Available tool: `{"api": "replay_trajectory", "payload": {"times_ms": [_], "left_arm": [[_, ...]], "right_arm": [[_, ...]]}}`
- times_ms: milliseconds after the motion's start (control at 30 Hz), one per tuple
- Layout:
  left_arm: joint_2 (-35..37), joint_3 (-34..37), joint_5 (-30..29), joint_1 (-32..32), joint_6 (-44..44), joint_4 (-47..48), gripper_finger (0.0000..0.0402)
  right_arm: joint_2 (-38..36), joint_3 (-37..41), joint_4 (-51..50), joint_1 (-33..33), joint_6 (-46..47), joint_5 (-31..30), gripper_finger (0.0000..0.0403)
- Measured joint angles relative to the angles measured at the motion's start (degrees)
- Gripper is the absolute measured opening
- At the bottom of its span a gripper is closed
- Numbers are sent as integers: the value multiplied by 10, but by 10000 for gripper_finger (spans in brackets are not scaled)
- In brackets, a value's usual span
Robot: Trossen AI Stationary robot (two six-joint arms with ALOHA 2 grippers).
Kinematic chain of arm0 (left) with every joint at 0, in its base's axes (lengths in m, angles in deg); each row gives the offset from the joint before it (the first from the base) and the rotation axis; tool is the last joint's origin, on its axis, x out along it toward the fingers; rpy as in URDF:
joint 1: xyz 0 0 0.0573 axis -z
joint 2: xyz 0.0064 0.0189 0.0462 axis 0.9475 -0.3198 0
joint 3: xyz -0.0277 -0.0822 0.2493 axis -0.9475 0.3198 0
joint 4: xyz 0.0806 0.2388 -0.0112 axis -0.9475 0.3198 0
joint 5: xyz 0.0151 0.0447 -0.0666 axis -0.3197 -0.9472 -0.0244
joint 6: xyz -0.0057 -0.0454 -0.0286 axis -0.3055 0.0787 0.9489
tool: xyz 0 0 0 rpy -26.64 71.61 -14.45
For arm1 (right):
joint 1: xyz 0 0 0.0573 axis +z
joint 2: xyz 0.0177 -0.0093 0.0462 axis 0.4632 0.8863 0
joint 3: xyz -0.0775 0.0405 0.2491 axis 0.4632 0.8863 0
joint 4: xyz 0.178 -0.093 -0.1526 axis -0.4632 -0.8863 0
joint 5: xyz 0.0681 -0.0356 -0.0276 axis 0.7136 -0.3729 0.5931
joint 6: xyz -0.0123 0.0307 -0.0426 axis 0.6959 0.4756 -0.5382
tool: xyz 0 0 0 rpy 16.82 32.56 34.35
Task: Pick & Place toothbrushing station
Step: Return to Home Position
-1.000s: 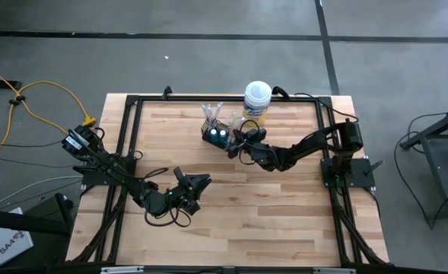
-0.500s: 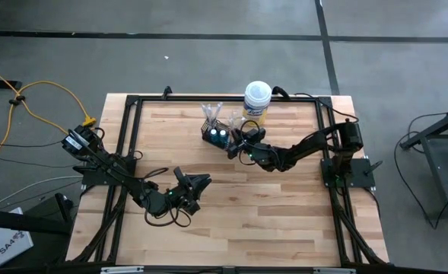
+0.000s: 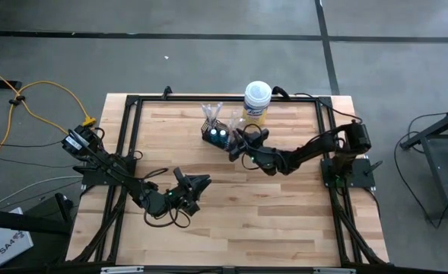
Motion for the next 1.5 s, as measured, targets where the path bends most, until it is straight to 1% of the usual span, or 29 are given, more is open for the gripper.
{"api": "replay_trajectory", "payload": {"times_ms": [100,233,367,867,1067,1233,1367,1500], "left_arm": [[0,0,0,0,0,0,103],[0,0,0,0,0,0,103],[0,0,0,0,0,0,103],[0,0,0,0,10,0,103],[0,0,0,9,53,8,103],[0,0,7,19,136,54,103],[0,0,44,22,229,95,103],[0,0,95,29,309,100,103]], "right_arm": [[-6,0,-3,5,-6,-24,67],[-6,0,-23,5,9,-11,67],[-6,0,-19,13,11,-14,67],[-7,0,-14,80,13,-6,67],[-33,0,-26,115,14,39,67],[-57,0,-68,139,31,103,67],[-64,0,-95,156,57,165,67],[-64,0,-105,174,74,219,67]]}}
